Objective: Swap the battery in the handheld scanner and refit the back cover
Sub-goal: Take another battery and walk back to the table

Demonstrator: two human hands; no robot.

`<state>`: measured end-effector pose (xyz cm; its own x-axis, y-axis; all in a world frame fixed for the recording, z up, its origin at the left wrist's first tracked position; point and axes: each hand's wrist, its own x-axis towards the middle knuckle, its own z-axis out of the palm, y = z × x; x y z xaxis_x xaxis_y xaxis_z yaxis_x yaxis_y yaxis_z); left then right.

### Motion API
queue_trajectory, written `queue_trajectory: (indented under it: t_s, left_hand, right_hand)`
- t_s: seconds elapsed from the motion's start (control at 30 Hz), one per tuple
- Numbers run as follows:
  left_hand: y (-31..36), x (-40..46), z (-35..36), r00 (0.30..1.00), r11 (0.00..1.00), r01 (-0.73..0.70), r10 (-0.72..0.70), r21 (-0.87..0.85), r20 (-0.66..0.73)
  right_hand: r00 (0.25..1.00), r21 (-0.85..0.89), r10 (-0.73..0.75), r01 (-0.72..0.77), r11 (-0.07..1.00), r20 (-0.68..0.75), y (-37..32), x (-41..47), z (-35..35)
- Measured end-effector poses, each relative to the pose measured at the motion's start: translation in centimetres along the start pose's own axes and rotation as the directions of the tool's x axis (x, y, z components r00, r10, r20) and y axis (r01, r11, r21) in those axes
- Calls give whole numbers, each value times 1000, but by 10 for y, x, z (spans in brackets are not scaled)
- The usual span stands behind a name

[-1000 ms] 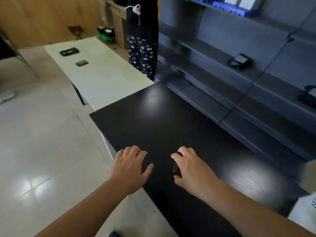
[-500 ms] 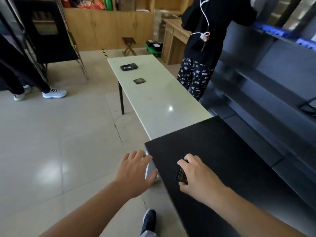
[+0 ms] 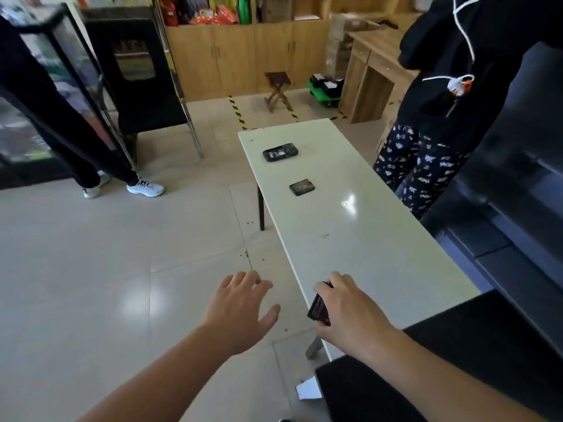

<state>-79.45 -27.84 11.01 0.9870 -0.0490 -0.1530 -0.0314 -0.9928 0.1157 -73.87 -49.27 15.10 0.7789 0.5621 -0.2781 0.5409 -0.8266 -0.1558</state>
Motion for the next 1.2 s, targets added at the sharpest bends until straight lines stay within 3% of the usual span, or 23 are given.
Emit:
queue_trajectory:
  t_s: [0.3,0.6,0.9,1.2]
  left_hand:
    - [-145,163,-14,996,1000,7,-9,-20,-93]
    - [-267,344,-61,992,992,-126,127,11,-25]
    - [-314,539,-78,969,965,-247,247,86,16]
    - [-322,684,-87,920,915,-392,389,98,53]
  right_hand:
    - [999,-26,46,-46,999,12,-21,203,-36]
    - [984,64,177,-177,982,7,-50,381,-73]
    - [955,156,293,-282,947,-51,0,542,-111]
    - [897,189,442,-438,879,24,41,626,-146]
